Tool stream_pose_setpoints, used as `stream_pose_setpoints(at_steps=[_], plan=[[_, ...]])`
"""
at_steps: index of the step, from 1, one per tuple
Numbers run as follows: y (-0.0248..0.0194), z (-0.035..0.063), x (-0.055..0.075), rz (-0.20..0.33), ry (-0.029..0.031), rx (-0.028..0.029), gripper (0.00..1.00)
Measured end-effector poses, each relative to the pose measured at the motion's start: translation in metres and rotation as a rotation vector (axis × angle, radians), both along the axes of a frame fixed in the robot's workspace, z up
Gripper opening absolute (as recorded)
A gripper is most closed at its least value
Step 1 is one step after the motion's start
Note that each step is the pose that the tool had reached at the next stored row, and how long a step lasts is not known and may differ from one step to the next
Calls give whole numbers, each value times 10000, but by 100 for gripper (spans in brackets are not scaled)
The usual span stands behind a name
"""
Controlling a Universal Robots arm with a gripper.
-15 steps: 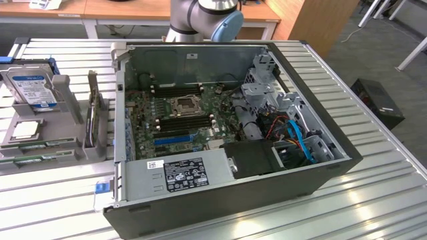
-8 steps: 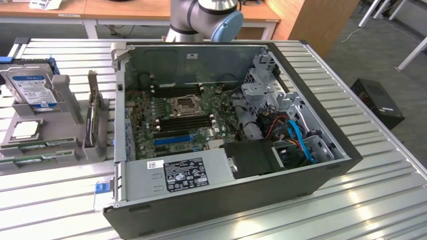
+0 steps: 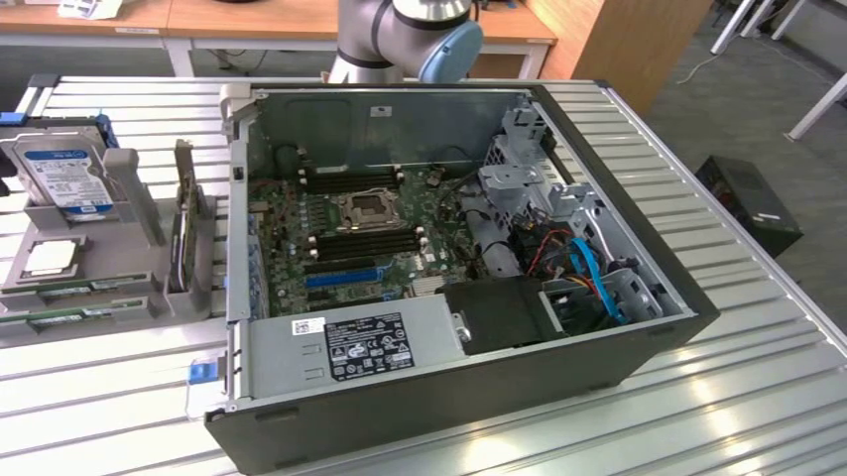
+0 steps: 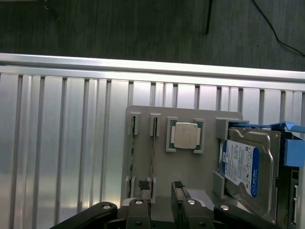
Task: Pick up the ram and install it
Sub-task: 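Pick up the ram and move it above insertion slot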
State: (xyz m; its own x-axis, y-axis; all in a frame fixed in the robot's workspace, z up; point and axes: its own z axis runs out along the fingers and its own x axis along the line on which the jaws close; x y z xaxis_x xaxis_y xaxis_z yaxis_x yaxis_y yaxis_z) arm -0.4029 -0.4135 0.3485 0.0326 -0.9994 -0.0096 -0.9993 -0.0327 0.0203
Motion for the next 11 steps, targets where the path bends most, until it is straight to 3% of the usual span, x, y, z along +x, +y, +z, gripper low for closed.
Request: stream_pose_setpoints(at_steps=[11], plan=[[0,-139,0,0,-1,0,31]])
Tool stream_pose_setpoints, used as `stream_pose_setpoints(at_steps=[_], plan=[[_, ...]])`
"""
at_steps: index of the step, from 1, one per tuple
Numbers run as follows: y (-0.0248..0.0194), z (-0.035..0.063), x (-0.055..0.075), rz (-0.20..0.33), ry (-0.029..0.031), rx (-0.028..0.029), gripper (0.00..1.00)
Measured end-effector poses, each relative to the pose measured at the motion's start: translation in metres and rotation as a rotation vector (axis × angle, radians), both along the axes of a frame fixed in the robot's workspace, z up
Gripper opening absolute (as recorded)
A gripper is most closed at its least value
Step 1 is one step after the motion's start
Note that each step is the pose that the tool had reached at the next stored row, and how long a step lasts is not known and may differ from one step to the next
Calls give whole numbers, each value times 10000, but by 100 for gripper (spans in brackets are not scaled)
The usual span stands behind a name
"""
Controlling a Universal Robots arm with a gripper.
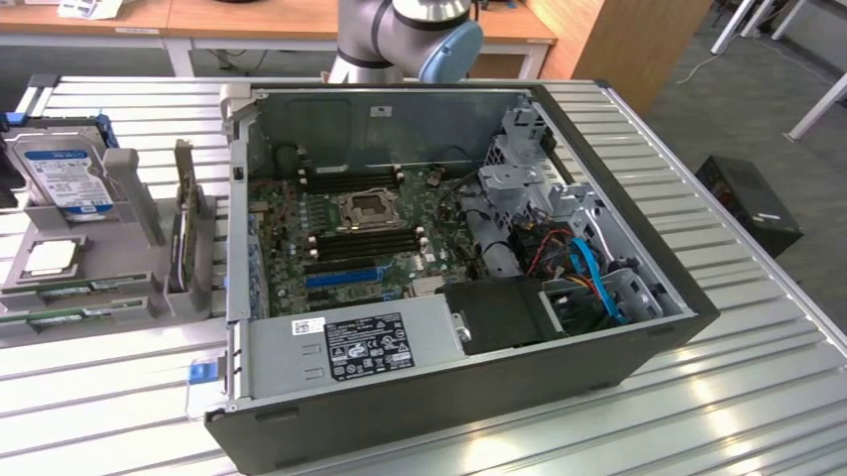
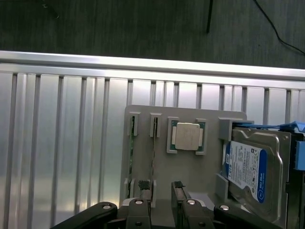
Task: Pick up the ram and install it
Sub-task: 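Pick up the ram and move it above insertion slot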
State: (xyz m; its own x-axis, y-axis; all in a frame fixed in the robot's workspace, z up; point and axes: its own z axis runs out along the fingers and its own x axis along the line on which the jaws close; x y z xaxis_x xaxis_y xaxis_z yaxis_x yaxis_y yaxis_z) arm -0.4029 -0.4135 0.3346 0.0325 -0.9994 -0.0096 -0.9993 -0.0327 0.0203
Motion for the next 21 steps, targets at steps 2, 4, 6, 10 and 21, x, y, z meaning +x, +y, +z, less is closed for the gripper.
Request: stream_pose_setpoints(at_steps=[2,4,6,10,21], plan=[[0,-24,0,0,0,0,31],[0,-45,0,0,0,0,31],[0,-65,0,1,0,0,31],[0,-106,0,0,0,0,31],[0,-217,0,0,0,0,31]])
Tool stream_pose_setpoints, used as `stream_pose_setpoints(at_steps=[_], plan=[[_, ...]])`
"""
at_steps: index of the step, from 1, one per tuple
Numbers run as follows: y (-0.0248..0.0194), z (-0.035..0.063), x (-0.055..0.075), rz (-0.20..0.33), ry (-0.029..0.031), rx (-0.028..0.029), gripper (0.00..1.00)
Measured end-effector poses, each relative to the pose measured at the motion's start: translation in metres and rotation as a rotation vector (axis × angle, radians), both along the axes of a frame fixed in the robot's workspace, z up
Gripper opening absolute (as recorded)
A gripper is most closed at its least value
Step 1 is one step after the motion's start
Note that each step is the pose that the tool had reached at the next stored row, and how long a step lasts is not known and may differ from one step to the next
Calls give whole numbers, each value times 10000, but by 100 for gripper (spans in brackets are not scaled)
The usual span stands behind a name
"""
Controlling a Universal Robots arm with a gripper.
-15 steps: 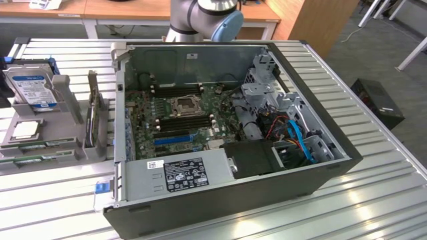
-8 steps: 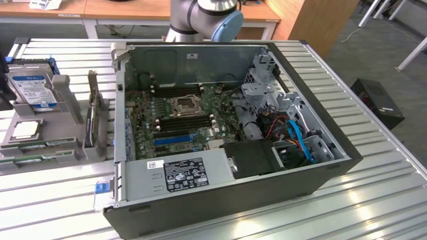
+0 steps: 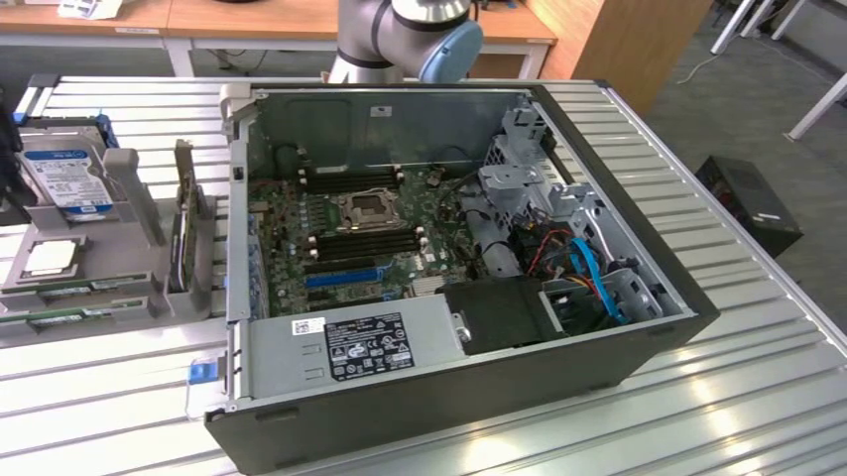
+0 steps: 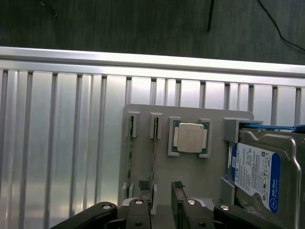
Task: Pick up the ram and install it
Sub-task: 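Pick up the ram and move it above insertion slot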
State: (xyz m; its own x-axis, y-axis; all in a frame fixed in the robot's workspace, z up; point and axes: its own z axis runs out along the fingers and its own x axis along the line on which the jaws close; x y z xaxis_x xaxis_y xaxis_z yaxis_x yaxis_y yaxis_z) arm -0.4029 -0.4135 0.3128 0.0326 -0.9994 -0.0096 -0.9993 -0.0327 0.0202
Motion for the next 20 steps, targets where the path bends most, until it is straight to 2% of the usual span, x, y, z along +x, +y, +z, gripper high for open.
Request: stream_pose_setpoints(at_steps=[20], plan=[[0,-261,0,0,0,0,31]])
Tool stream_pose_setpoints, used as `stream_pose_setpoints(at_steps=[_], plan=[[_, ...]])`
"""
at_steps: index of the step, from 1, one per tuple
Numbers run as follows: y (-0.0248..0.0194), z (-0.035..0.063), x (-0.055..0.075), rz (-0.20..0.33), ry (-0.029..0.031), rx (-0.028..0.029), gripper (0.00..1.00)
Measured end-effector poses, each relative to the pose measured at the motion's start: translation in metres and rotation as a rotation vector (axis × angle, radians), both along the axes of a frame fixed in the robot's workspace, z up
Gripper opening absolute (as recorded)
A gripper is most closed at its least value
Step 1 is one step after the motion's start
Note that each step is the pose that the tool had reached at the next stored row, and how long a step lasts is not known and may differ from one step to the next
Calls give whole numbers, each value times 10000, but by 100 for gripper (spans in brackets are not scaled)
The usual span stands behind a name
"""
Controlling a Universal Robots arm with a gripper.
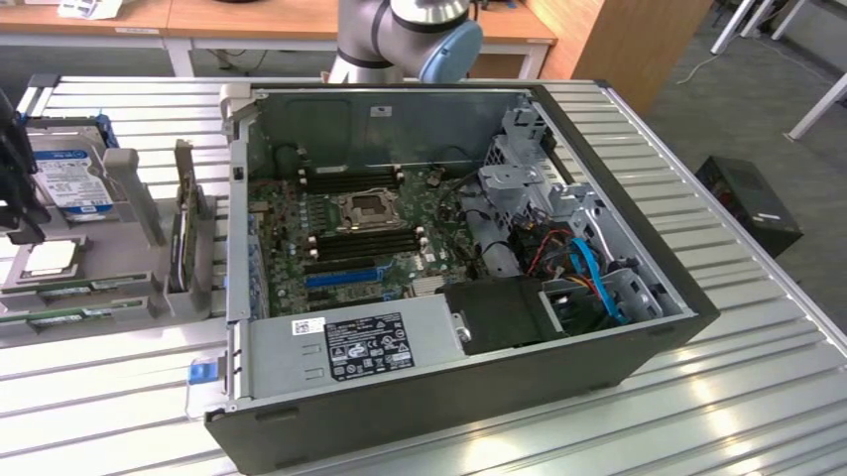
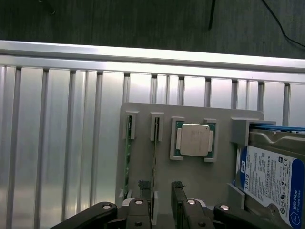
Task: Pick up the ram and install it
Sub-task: 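Pick up the ram and move it above insertion slot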
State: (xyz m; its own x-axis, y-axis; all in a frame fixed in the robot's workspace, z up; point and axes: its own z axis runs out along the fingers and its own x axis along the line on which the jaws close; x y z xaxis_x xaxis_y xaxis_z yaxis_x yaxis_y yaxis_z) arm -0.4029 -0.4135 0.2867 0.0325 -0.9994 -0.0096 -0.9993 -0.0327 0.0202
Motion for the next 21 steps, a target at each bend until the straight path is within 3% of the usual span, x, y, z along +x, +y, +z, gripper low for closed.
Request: stream_pose_setpoints(at_steps=[21], plan=[[0,-299,0,0,1,-1,31]])
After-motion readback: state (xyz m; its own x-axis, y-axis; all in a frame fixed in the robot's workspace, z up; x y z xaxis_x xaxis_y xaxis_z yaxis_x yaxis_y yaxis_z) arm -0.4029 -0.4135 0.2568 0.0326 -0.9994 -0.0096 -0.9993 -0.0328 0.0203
